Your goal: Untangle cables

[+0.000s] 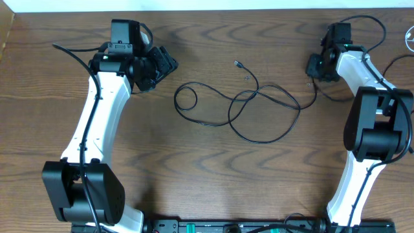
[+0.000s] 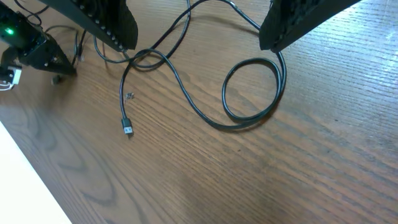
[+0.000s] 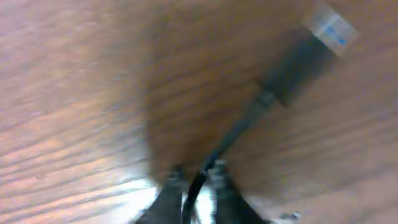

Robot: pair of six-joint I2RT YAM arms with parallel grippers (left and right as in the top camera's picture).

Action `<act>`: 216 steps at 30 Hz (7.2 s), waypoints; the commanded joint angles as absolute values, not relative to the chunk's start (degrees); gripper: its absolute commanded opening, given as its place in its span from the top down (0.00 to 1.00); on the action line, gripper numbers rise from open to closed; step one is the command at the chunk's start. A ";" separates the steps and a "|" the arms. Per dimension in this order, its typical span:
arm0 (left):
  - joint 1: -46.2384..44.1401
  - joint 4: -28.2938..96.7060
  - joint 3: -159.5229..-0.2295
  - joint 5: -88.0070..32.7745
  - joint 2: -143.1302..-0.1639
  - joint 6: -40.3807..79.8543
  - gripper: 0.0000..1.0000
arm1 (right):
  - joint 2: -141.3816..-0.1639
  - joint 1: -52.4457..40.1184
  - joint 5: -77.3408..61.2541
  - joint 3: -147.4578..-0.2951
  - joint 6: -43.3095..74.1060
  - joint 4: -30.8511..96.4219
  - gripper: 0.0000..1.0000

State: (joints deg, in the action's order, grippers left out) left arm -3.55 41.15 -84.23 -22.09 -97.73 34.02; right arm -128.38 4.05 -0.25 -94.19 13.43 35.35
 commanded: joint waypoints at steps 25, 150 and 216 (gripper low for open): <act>-3.62 41.36 -84.33 -20.88 -98.06 33.01 0.00 | -131.61 28.40 28.82 -134.69 24.40 61.49 0.99; -3.62 41.36 -84.33 -20.88 -98.06 33.01 0.00 | -122.76 6.28 -21.93 -116.66 -6.92 56.05 0.01; -3.62 41.36 -84.33 -20.88 -98.06 33.04 0.00 | -119.92 -17.87 2.44 -80.64 -8.78 32.69 0.99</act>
